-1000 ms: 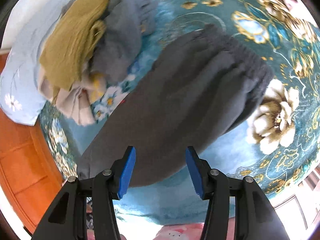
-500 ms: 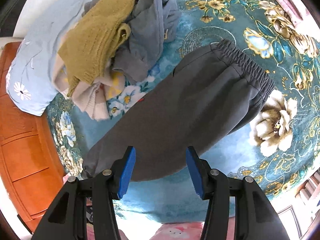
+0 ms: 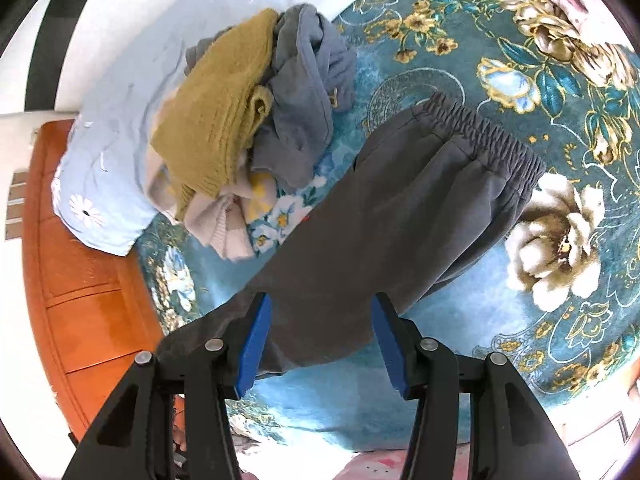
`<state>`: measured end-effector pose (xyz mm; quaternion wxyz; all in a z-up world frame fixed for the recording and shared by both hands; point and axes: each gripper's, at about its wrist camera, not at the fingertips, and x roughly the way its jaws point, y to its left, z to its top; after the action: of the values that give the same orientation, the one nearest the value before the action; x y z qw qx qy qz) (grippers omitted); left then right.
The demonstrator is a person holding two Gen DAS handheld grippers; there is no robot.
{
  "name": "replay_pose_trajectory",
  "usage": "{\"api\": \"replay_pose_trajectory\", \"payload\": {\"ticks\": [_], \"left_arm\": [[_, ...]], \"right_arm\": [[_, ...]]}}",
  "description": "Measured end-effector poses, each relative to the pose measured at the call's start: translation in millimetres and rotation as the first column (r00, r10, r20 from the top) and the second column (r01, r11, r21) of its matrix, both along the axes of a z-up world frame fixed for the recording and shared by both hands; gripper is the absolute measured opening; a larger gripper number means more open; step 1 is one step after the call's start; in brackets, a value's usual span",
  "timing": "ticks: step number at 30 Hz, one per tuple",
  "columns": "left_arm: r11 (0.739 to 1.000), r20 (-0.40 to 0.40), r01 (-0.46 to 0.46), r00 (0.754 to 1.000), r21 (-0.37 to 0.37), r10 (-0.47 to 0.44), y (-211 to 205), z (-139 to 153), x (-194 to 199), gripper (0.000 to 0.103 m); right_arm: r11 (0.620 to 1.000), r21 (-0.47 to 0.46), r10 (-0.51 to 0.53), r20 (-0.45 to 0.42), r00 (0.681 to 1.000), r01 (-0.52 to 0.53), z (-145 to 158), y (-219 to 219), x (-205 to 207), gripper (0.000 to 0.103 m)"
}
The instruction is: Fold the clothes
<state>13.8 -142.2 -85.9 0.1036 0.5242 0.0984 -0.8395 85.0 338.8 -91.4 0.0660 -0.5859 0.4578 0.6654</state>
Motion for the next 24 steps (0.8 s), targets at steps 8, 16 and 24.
{"api": "replay_pose_trajectory", "payload": {"ticks": [8, 16, 24], "left_arm": [[0.823, 0.037, 0.458, 0.88, -0.337, -0.474, 165, -3, 18, 0.021], [0.604, 0.216, 0.694, 0.707, -0.391, -0.673, 287, -61, 37, 0.021], [0.569, 0.312, 0.766, 0.642, -0.3, -0.7, 317, -92, 39, 0.041]], "right_arm": [[0.996, 0.01, -0.085, -0.019, 0.996, 0.085, 9, 50, 33, 0.053], [0.979, 0.054, -0.201, 0.033, 0.979, 0.199, 6, 105, 85, 0.053], [0.962, 0.069, -0.266, 0.054, 0.962, 0.262, 2, 128, 107, 0.053]]}}
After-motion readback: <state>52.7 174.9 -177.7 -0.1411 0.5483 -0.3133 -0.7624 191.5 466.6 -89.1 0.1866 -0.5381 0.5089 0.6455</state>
